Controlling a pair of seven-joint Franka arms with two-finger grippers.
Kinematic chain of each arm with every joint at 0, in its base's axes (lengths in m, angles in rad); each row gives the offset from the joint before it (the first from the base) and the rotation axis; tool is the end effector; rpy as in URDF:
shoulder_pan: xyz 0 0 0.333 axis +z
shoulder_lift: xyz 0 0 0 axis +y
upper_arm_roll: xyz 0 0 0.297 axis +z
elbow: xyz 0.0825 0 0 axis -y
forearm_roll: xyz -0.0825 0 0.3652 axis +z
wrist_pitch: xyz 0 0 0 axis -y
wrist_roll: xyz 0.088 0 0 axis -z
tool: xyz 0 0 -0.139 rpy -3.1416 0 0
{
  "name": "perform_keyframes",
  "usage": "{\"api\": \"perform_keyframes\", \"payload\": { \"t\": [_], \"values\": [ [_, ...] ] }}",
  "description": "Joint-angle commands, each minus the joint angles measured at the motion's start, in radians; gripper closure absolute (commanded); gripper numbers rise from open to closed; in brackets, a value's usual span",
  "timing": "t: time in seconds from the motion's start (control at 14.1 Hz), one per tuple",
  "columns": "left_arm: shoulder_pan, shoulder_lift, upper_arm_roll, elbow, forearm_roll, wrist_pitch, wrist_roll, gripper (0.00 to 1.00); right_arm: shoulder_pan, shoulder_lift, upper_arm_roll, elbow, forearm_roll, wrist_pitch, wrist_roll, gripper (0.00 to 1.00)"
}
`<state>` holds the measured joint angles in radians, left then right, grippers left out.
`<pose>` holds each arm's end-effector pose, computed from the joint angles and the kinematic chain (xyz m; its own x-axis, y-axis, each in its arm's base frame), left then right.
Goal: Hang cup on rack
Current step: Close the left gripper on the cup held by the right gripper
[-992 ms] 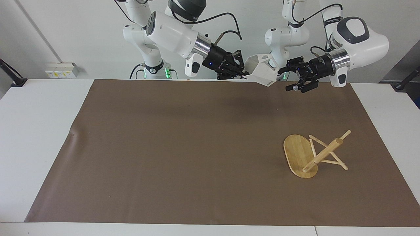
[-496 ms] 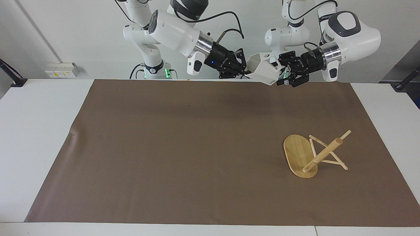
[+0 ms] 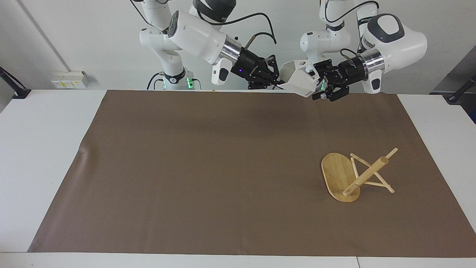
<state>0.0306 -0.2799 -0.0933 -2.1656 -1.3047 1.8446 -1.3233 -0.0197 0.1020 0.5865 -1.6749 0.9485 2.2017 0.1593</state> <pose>0.4702 -0.1395 0.5378 -0.0408 0.3461 -0.9373 0.9915 0.1301 0.0049 0.5093 0.3645 0.5733 0.9989 -0.0399 0.0250 -0.0003 -0.5359 -0.8443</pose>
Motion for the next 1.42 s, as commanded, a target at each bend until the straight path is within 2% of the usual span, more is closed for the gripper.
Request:
{"api": "perform_keyframes", "payload": {
  "t": [0.0,0.92,0.99,1.13,1.21,1.35],
  "values": [
    [-0.011,-0.022,-0.005,-0.019,-0.027,0.074,-0.063,0.00,-0.011,-0.008,0.013,-0.005,-0.017,0.004,0.011,1.00],
    [-0.009,-0.025,-0.051,-0.002,-0.048,0.088,-0.083,0.02,-0.011,-0.008,0.013,-0.005,-0.017,0.003,0.011,1.00],
    [-0.009,-0.027,-0.052,-0.002,-0.048,0.088,-0.085,0.20,-0.011,-0.008,0.013,-0.005,-0.017,0.003,0.011,1.00],
    [-0.009,-0.028,-0.052,-0.002,-0.047,0.087,-0.082,0.78,-0.011,-0.008,0.013,-0.005,-0.017,0.003,0.011,1.00],
    [-0.008,-0.030,-0.052,-0.002,-0.045,0.082,-0.073,1.00,-0.011,-0.008,0.013,-0.005,-0.017,0.001,0.011,1.00],
    [-0.003,-0.030,-0.052,-0.002,-0.044,0.079,-0.071,1.00,-0.011,-0.008,0.013,-0.005,-0.017,0.001,0.011,1.00]
  ]
}}
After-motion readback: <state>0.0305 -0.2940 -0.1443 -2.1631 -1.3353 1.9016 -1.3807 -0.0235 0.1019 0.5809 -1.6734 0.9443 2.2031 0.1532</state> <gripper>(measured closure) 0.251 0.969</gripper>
